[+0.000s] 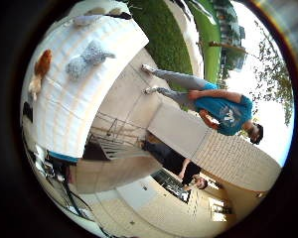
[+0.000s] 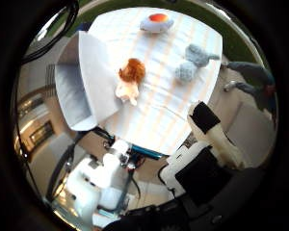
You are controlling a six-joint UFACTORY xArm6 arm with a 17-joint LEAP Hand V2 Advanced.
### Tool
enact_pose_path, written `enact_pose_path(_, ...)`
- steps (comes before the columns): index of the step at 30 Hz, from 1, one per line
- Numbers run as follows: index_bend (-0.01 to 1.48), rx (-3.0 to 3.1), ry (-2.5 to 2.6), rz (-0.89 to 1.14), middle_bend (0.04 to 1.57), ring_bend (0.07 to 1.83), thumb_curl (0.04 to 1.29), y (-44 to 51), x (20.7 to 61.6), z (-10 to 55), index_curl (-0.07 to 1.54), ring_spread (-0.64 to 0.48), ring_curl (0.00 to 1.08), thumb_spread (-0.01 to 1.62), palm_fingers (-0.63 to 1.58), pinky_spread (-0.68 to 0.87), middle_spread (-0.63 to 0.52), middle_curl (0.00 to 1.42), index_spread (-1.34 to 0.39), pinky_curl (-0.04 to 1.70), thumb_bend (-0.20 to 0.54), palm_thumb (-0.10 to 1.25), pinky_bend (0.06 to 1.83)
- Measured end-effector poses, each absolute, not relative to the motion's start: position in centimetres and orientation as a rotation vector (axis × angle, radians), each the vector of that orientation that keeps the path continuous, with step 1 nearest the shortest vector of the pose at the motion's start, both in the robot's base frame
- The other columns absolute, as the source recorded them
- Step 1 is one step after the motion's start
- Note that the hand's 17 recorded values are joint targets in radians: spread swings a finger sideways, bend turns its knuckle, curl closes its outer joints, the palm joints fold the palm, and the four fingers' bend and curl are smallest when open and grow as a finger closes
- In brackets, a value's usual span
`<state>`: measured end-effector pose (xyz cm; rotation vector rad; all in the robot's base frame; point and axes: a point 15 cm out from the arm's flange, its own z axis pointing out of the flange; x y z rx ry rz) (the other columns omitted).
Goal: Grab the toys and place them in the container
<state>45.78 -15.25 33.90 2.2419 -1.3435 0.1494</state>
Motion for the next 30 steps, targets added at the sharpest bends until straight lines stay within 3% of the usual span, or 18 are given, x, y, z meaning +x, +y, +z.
enact_pose_path(14, 0.18, 2.185, -1.264, 0.098, 0.17, 0.39, 0.41, -16.4, 48.4, 22.5, 0.24, 0.20, 0.32, 1.08, 0.01, 0.35, 0.01, 0.31, -0.39, 0.18, -0.029, 0.82, 0.51)
enact_pose_path(30, 0.25, 2.104, -1.249, 0.071, 0.19, 0.28, 0.40, -17.9, 48.2, 18.1, 0.31, 0.20, 0.30, 1.06, 0.20, 0.36, -0.03, 0.33, -0.27, 0.17, -0.027, 0.85, 0.33)
